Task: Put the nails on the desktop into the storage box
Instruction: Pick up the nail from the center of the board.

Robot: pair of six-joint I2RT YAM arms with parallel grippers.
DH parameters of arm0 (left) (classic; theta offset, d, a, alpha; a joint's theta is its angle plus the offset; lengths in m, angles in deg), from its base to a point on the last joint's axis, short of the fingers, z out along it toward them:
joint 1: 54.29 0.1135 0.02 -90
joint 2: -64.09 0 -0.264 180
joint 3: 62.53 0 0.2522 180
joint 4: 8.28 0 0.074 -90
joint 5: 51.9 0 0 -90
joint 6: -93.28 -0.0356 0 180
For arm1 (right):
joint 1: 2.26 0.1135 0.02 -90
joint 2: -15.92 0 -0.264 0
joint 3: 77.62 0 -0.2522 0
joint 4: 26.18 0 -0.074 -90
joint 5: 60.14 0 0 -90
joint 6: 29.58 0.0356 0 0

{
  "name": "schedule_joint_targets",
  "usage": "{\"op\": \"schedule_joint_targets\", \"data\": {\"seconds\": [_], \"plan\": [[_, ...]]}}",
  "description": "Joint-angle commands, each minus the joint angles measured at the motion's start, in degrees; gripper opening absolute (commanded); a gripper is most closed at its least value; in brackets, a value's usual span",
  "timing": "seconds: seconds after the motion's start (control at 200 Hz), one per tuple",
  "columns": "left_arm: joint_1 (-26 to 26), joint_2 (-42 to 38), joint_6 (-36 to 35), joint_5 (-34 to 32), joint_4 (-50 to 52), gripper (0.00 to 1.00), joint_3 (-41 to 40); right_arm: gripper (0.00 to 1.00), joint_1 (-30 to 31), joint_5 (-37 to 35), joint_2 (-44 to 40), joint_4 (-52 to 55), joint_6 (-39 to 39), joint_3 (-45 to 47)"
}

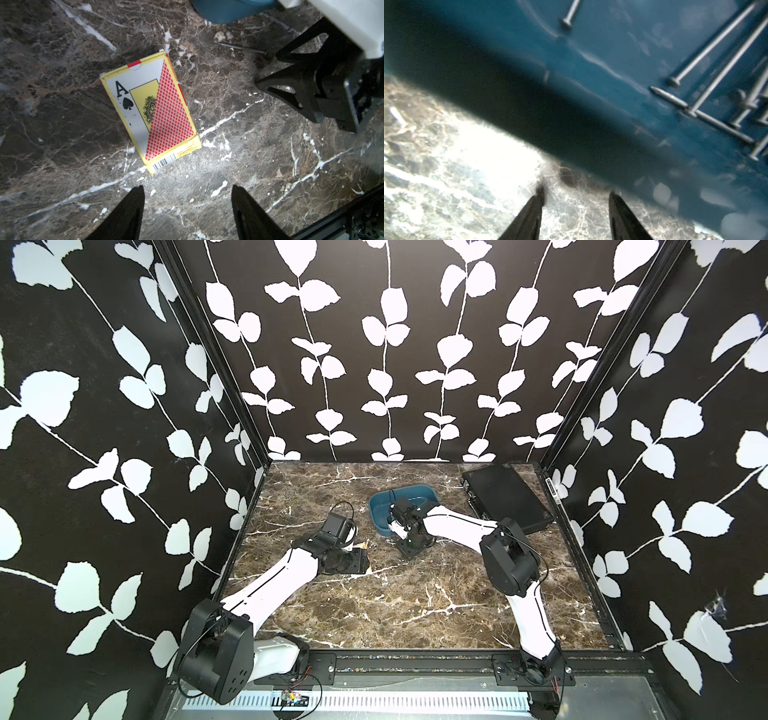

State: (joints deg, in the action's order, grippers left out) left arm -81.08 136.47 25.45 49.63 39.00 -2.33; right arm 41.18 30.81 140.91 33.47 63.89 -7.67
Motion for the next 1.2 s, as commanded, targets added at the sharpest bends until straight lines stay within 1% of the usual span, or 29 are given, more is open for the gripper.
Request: {"op": "schedule_joint_targets", "data": {"seconds": [0.0, 0.125, 0.27, 0.435, 0.555, 0.74, 0.915, 1.07, 1.165, 1.17, 1.195], "plan": [[0.4, -0.9, -1.4, 3.5, -1.4, 0.68, 0.3, 0.54, -0.3, -0.9, 3.1, 2.2, -2.4, -2.5], [0.4, -4.8, -2.0, 8.5, -8.2, 0.69, -1.6, 0.54, -0.3, 0.3, 5.0, 2.0, -3.4, -5.5], [0.4, -9.6, -2.1, 10.3, -14.9, 0.71, -4.6, 0.54, -0.2, 1.6, 7.0, 2.6, -4.2, -8.6], [0.4, -11.1, -3.3, 11.3, -14.9, 0.71, -5.3, 0.53, 0.1, 3.3, 8.0, 2.6, -4.8, -9.6], [0.5, -12.2, -3.5, 10.8, -14.8, 0.71, -6.0, 0.52, 0.5, 3.4, 8.3, 2.6, -5.7, -10.1], [0.7, -12.7, -4.2, 10.5, -12.8, 0.71, -5.6, 0.48, 1.1, 4.1, 8.9, 1.9, -6.8, -10.9], [1.0, -14.1, -5.5, 10.0, -11.2, 0.71, -5.3, 0.36, 2.0, 4.4, 10.6, 1.8, -7.3, -12.9], [1.6, -15.9, -6.1, 8.9, -9.3, 0.72, -5.7, 0.15, 2.7, 5.2, 12.5, 2.3, -6.8, -15.0], [2.0, -16.6, -6.0, 8.4, -8.4, 0.73, -6.1, 0.05, 3.0, 5.4, 12.4, 2.6, -6.5, -14.5], [2.1, -16.7, -6.1, 8.4, -8.4, 0.73, -6.1, 0.02, 3.0, 5.3, 12.3, 2.6, -6.4, -14.3], [2.1, -16.8, -6.0, 8.3, -8.3, 0.73, -6.2, 0.00, 3.1, 5.4, 12.1, 2.6, -6.3, -13.9]]}}
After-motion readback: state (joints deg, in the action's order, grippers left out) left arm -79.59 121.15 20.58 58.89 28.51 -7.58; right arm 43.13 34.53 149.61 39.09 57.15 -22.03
